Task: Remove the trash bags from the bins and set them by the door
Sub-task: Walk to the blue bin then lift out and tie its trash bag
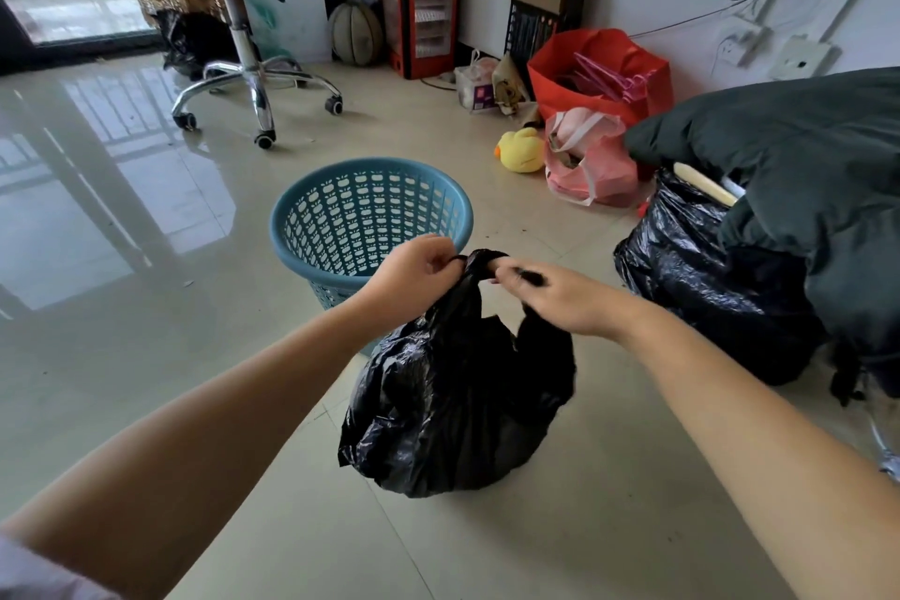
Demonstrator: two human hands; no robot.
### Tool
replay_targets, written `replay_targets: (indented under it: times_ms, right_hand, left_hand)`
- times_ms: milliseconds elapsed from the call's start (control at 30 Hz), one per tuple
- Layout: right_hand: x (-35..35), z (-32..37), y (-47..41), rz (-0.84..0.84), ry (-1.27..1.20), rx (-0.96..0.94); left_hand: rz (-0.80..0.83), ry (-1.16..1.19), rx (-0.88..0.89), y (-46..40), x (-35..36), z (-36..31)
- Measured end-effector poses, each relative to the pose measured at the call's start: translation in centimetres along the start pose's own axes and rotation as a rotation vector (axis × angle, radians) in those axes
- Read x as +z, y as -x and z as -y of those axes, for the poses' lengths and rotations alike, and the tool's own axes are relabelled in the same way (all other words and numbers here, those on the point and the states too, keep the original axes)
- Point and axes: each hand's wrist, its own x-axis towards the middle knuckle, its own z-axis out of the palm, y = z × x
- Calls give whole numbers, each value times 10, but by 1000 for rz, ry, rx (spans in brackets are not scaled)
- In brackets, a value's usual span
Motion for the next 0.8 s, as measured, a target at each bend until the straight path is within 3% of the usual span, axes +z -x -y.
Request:
replay_targets:
  times_ms: [67, 133, 400, 667, 800]
  right_hand:
    - [-11, -5, 8, 28, -264, 62]
    - [-17, -25, 13, -18, -365, 191]
    - [14, -129, 34, 34, -96, 605]
    - [29, -171, 50, 81, -142, 761]
    - [25, -167, 44, 36, -97, 716]
  left_hand:
    - [75, -179, -64, 1, -8, 13]
    - [209, -246, -185, 7, -16, 30]
    - [471, -413, -559, 61, -30, 114]
    - [411, -355, -750, 99, -40, 157]
    - [394, -359, -705, 97, -42, 159]
